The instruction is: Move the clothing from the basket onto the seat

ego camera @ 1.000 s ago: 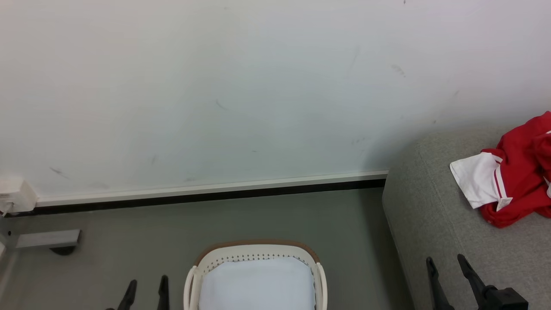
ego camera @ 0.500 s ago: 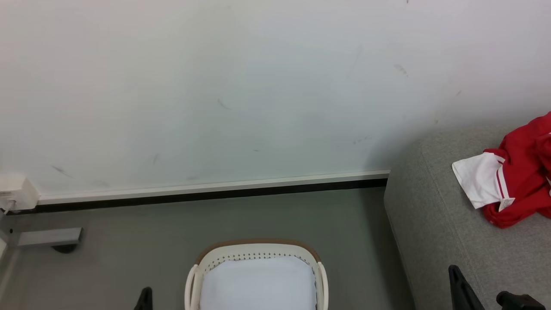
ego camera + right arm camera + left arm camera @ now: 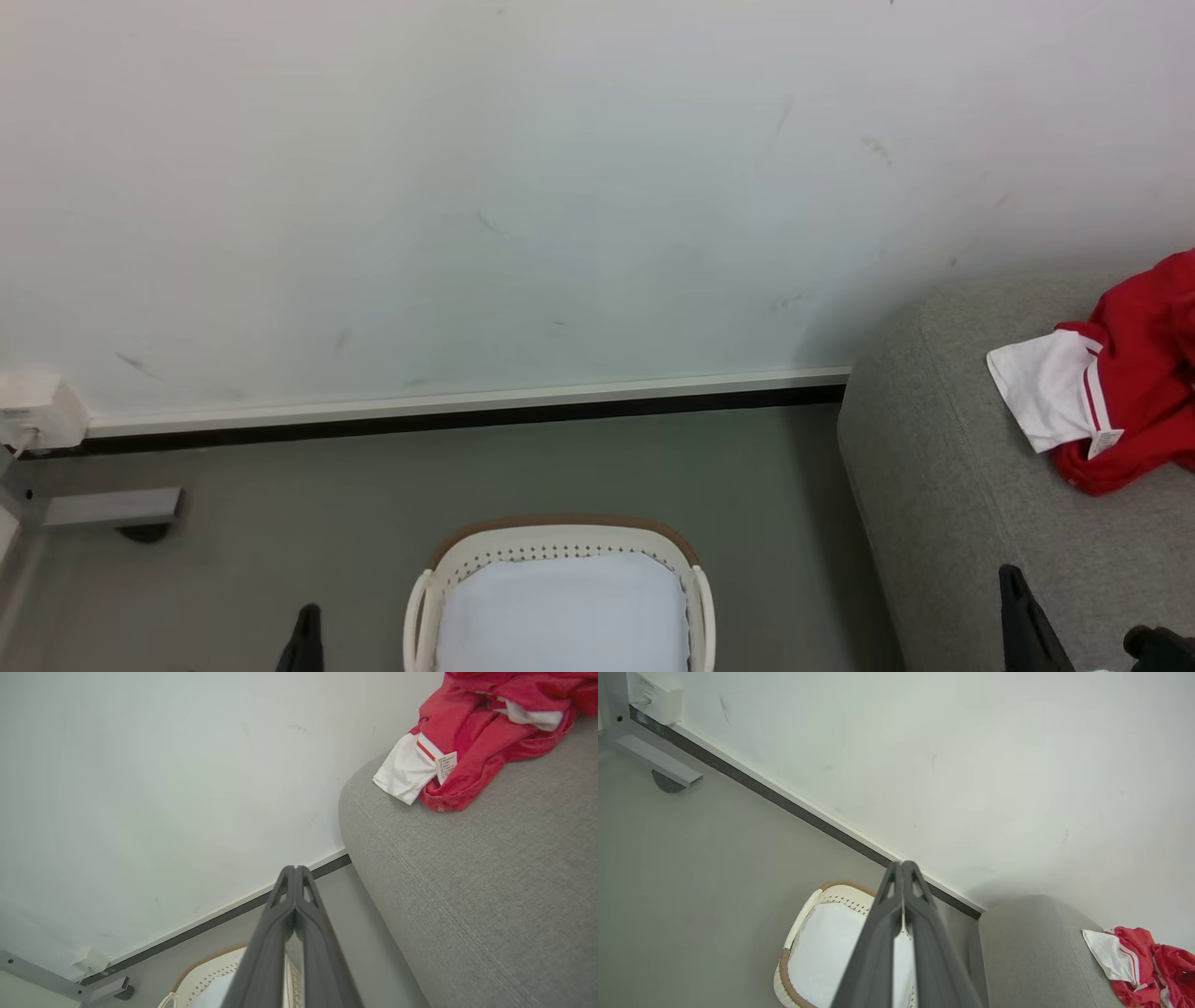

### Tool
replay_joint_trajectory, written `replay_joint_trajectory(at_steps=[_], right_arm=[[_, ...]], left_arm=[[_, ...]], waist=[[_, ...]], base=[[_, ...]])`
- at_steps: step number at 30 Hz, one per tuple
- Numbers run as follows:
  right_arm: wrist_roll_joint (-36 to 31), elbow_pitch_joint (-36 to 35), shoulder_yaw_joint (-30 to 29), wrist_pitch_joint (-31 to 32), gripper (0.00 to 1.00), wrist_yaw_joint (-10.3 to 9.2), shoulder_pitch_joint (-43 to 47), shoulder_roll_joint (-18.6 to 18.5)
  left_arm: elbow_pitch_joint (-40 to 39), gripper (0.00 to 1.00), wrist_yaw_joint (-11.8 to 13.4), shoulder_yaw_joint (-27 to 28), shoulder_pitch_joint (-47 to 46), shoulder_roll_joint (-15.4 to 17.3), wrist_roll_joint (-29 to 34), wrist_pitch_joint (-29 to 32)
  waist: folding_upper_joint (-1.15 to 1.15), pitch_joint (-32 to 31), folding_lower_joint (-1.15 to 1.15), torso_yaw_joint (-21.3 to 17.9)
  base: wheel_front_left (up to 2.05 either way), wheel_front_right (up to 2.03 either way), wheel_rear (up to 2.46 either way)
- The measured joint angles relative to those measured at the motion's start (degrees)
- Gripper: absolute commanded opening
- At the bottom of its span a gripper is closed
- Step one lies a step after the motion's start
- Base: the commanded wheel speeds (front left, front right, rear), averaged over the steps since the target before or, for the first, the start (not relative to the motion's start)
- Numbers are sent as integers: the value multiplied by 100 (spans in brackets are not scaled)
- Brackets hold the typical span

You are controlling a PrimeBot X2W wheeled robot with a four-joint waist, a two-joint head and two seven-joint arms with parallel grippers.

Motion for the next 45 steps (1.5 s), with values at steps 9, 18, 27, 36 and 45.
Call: replay_joint_trajectory(at_steps=[9,18,27,36,45], right_arm=[[768,-113,-75,200,0,0,-60,-2],[1463,-194,-162,386,0,0,-82,-4],[2087,-286,-226,554,0,0,-96,-8],[2677,-356,-291,698,0,0,-155,-11],[3199,-430,-357,846,0,0,-192,-14]], left_arm=[[-49,0,-25,37,-104,1,-744,193],[-103,0,-42,79,-179,2,-1412,383],[-144,0,-51,122,-262,4,-1998,542],[-177,0,-88,170,-346,7,-2602,697],[-208,0,-93,202,-406,10,-3071,835]], waist=[[0,18,0,25],[0,35,0,49],[0,53,0,73],[0,70,0,98],[0,88,0,123]], base=[[0,0,0],[0,0,0],[0,0,0],[0,0,0],[0,0,0]])
